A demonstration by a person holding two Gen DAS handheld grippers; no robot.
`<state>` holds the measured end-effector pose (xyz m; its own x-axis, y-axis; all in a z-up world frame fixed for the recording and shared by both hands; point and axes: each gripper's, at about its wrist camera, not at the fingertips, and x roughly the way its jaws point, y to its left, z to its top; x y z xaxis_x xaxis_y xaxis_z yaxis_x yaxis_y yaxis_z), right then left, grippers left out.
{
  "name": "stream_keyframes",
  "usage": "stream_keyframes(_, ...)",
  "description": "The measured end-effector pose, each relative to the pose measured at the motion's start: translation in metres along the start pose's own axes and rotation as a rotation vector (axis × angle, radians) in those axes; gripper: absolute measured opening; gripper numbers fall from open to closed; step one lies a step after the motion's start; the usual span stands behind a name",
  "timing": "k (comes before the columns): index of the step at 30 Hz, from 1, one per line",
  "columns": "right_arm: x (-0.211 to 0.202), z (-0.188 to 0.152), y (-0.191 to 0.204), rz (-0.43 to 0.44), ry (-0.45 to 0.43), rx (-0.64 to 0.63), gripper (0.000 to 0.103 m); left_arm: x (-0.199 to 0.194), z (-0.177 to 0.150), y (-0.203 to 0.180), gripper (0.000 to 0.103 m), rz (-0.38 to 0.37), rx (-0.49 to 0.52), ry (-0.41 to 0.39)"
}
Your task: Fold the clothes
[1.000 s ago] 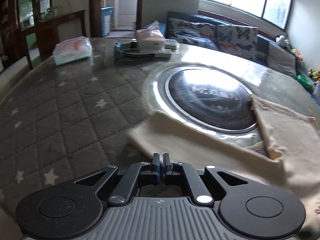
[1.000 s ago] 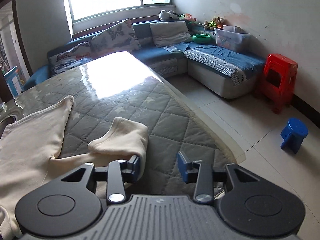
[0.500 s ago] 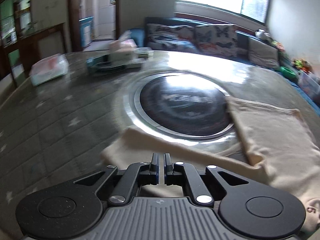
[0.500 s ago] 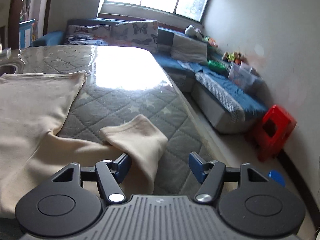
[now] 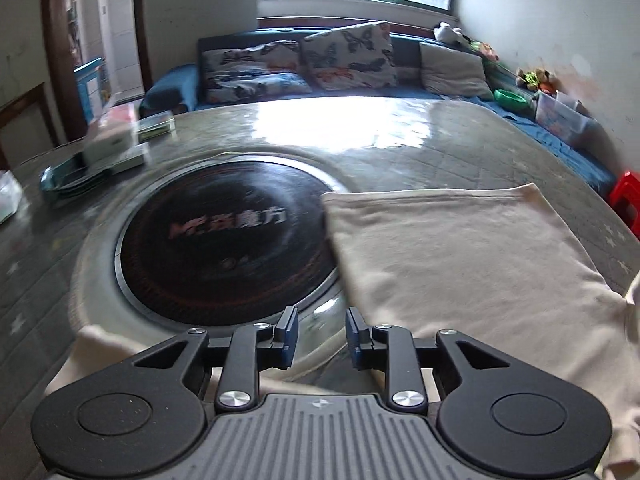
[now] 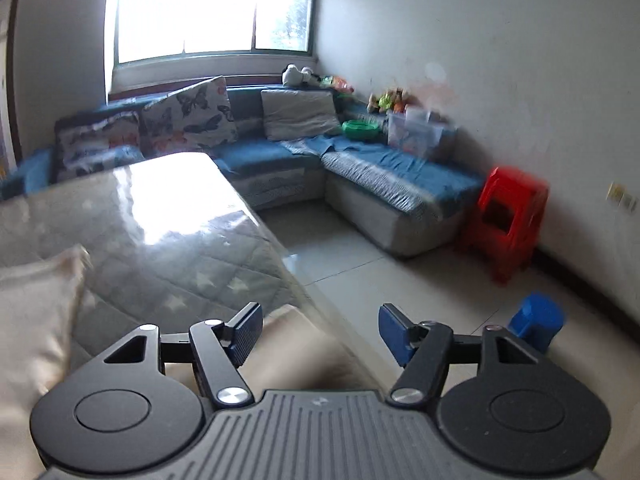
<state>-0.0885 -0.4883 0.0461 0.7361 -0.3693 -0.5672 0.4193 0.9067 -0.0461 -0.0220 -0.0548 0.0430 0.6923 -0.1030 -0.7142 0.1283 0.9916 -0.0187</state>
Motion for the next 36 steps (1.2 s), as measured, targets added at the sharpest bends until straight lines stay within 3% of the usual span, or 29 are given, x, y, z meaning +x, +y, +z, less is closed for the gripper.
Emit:
stream_keyframes(5,0.008,0.011,0.029,0.093,0.009,-0.074,0.061,0.027,0.018,-0.009,0.032,0.012,0.017,0.006)
stream_keyframes(12,0.033,0.024,0.103,0.417,0.111,-0.212,0.042,0.063,0.039,-0.002,0.032,0.019,-0.02,0.031)
stream_keyframes(15,0.051,0.027,0.13,0.478,0.145,-0.267,0.036,0.073,0.045,0.002,0.031,0.003,-0.032,0.036)
stream_keyframes(17,0.062,0.029,0.146,0.509,0.174,-0.285,0.034,0.077,0.047,0.003,0.026,-0.014,-0.027,0.032)
stream_keyframes(18,0.067,0.029,0.154,0.524,0.19,-0.291,0.034,0.078,0.049,0.003,0.018,-0.022,-0.019,0.027)
stream_keyframes(19,0.072,0.03,0.161,0.528,0.198,-0.298,0.033,0.079,0.049,0.002,0.011,-0.026,-0.012,0.024)
stream_keyframes(22,0.084,0.034,0.176,0.521,0.206,-0.314,0.026,0.082,0.051,0.0,0.006,-0.023,0.015,0.008)
stream_keyframes(27,0.1,0.042,0.196,0.538,0.217,-0.315,0.008,0.089,0.057,0.006,0.005,0.007,0.029,-0.016)
stream_keyframes(36,0.126,0.058,0.242,0.545,0.2,-0.331,0.007,0.12,0.09,0.035,0.002,0.077,0.031,-0.027)
